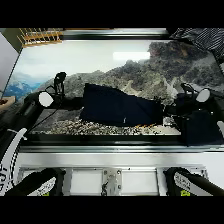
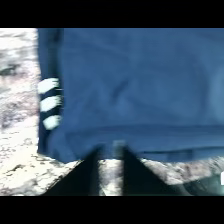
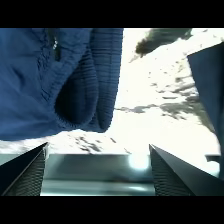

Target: Fold the clothes and pants, and hang the long-sleeved shirts on hangers.

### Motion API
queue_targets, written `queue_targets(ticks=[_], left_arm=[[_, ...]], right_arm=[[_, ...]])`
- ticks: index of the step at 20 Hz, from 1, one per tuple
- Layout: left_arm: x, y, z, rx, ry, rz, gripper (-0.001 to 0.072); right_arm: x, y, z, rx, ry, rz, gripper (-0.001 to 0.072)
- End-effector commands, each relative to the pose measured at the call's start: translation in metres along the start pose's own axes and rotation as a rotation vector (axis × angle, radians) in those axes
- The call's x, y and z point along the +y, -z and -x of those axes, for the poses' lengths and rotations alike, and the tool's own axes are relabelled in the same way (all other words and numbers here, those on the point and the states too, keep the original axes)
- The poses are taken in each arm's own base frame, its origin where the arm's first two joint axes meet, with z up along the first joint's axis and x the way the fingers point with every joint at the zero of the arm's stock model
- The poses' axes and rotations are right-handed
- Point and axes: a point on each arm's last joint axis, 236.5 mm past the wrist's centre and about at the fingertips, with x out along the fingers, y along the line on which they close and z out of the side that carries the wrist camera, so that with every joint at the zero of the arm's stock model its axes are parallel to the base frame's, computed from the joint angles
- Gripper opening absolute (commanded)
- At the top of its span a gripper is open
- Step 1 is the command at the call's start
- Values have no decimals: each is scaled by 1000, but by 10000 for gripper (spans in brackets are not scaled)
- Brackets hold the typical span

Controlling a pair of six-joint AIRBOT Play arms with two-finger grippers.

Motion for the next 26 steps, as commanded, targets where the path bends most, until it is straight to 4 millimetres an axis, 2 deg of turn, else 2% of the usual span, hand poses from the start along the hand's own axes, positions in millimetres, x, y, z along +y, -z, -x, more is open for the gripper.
queue_targets(ticks=[1, 4, 7, 9, 13, 16, 18, 20, 23, 26], left_arm=[[-26, 3, 7, -16, 35, -59, 6], [-40, 16, -7, 30, 48, -97, 6], [-43, 28, -22, 80, 44, -108, 6], [-41, 31, -28, 98, 40, -102, 6], [-40, 32, -28, 103, 38, -103, 6], [-40, 33, -27, 106, 38, -103, 6], [-40, 33, -27, 106, 38, -103, 6], [-40, 33, -27, 106, 38, -103, 6], [-40, 33, -27, 106, 38, -103, 6], [-40, 34, -27, 108, 37, -103, 6]], right_arm=[[-5, -25, -6, -78, -233, -138, 717], [-3, -36, -35, -68, -354, -188, 717], [5, -31, -60, -11, -404, -172, 717], [10, -26, -71, 20, -410, -166, 717], [20, -30, -69, 5, -438, -147, 716], [19, -43, -48, -73, -432, -129, 716], [25, -51, -33, -122, -443, -113, 716], [35, -54, -27, -146, -483, -85, 716], [43, -52, -35, -126, -496, -71, 715], [40, -38, -58, -62, -422, -14, 710]])
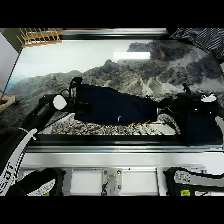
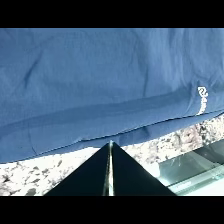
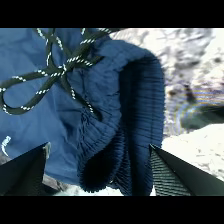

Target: Fold the clothes and pants, and hang the long-sleeved shirts on hangers.

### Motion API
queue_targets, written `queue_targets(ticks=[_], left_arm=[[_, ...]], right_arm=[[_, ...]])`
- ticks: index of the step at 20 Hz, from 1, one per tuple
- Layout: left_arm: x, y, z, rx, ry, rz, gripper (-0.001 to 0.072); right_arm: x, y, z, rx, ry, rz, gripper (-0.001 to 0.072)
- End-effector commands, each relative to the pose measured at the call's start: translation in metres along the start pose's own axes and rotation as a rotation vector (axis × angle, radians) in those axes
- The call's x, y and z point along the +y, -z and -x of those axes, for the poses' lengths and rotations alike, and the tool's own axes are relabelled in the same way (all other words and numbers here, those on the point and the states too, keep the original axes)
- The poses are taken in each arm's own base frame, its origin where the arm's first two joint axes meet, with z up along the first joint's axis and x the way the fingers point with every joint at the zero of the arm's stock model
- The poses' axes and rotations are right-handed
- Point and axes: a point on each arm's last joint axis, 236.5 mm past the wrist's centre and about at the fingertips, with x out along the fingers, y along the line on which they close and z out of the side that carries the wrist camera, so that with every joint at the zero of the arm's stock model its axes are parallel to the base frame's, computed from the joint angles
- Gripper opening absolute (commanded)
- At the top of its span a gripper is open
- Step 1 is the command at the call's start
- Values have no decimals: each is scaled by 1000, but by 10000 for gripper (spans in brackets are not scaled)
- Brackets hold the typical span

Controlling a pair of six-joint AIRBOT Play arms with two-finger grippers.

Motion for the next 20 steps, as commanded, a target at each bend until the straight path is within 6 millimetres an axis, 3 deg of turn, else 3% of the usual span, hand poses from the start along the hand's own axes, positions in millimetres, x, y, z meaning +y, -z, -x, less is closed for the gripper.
queue_targets(ticks=[1, 5, 11, 13, 17, 20], left_arm=[[0, 1, 0, 7, 0, 0, 6], [0, 2, 0, 8, -2, -1, 6], [0, 2, 0, 8, -1, -1, 6], [0, 2, 0, 9, -1, -1, 6], [0, 3, 0, 11, -2, -1, 6], [0, 2, 0, 8, -1, -1, 6]], right_arm=[[-15, 14, -17, 66, 77, 33, 710], [-19, 20, -29, 98, 77, 3, 710], [-8, 22, -43, 108, 20, -47, 708], [-9, 21, -41, 105, 19, -48, 707], [-11, 3, -17, 51, 16, -46, 707], [-8, 9, -22, 76, 7, -41, 709]])
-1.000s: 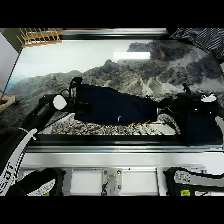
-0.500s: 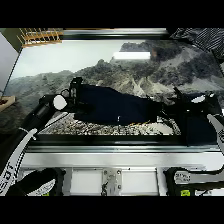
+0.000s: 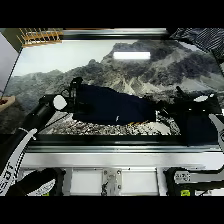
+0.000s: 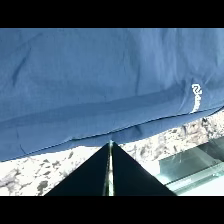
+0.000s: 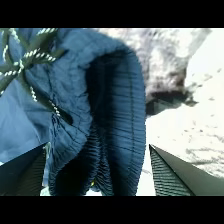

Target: Fold the clothes and pants, and hang the long-sleeved shirts on hangers.

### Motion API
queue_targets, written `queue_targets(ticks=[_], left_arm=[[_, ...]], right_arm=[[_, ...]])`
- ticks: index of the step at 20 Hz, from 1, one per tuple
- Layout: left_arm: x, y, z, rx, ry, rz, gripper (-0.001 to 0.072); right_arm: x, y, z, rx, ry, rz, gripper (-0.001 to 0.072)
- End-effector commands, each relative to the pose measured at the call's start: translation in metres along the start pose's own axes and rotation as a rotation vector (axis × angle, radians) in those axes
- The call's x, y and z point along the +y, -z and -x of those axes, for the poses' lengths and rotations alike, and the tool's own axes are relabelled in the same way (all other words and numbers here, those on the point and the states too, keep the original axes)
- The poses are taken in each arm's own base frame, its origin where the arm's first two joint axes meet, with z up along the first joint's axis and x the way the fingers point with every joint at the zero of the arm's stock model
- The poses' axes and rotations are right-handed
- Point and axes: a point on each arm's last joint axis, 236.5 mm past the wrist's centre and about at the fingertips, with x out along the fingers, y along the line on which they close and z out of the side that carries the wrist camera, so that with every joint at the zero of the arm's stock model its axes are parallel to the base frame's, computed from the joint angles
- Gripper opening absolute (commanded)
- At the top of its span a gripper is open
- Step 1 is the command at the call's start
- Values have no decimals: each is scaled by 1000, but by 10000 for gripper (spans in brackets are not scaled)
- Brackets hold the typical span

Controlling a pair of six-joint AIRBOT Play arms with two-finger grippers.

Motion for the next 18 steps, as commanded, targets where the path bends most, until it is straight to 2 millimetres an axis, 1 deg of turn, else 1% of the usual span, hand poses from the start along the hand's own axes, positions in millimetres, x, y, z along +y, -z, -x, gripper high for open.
queue_targets(ticks=[1, 5, 7, 13, 15, 17, 18], left_arm=[[0, -1, 0, -3, 0, 0, 6], [0, -1, 0, -3, 0, 0, 6], [0, -1, 0, -2, 0, 0, 6], [0, -1, 0, -3, 0, 0, 6], [0, -1, 0, -2, 0, 0, 6], [0, -1, 0, -3, 0, 0, 6], [0, -1, 0, -3, 0, -1, 6]], right_arm=[[5, 3, -4, 18, -13, 8, 709], [11, 20, -32, 97, -18, 17, 709], [10, 25, -40, 121, -19, 14, 709], [14, 24, -41, 116, -31, 6, 694], [17, 20, -35, 107, -37, 17, 695], [24, 4, -15, 62, -46, 41, 695], [22, -4, -2, 26, -29, 56, 695]])
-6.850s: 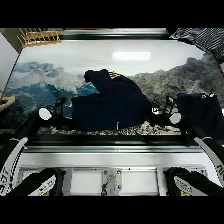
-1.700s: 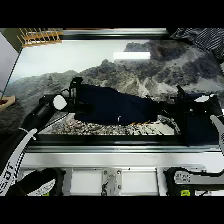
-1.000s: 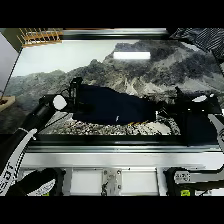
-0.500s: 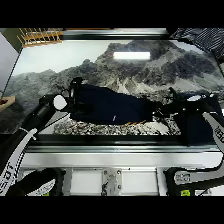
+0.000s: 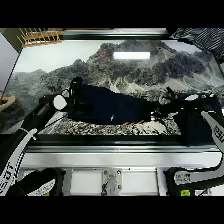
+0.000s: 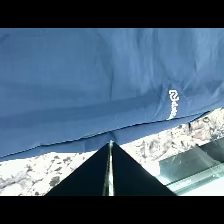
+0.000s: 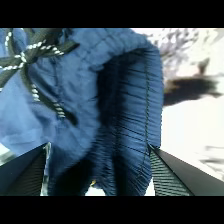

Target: Fold the clothes and pants, and hang the long-sleeved shirts on hangers.

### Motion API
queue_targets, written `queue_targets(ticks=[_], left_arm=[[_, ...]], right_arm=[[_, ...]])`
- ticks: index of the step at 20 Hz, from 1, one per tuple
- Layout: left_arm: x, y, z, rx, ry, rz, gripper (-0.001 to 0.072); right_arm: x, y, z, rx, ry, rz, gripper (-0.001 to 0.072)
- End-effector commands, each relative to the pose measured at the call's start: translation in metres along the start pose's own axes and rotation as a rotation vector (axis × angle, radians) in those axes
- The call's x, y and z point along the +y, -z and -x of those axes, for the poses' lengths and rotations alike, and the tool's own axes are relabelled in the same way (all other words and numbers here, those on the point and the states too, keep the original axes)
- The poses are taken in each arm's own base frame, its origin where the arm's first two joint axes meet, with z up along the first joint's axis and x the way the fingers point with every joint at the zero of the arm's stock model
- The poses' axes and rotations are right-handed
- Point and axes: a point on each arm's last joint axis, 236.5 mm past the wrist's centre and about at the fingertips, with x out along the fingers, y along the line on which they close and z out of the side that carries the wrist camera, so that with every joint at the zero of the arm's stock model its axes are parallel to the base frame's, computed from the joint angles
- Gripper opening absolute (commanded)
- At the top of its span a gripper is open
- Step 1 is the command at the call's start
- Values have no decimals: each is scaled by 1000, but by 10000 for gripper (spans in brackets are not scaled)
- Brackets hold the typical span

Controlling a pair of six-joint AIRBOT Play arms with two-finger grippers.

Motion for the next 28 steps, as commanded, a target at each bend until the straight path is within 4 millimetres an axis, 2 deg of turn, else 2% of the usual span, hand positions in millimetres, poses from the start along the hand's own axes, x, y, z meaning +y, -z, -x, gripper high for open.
queue_targets(ticks=[1, 3, 6, 11, 14, 19, 26, 27, 28], left_arm=[[0, 0, 0, -1, 0, -1, 6], [0, 0, 0, -2, 0, -2, 6], [0, 0, 0, 0, 0, -1, 6], [0, 0, 0, 1, -1, -1, 6], [0, -1, 0, -3, -1, -2, 6], [0, -1, 0, -2, 0, -1, 6], [0, 0, 0, -2, 0, -1, 6], [0, 0, 0, -1, 0, -2, 6], [0, 0, 0, -1, 0, -1, 6]], right_arm=[[3, -16, 35, -76, 15, 34, 695], [-8, -14, 43, -75, 61, 53, 700], [-10, -8, 34, -53, 51, 36, 712], [-18, -24, 46, -108, 65, 51, 712], [-20, -22, 46, -97, 59, 38, 712], [-26, -13, 24, -36, 48, 17, 712], [0, -3, -16, 28, -29, -1, 703], [1, -1, -19, 35, -28, 3, 684], [3, 0, -21, 40, -29, 7, 537]])
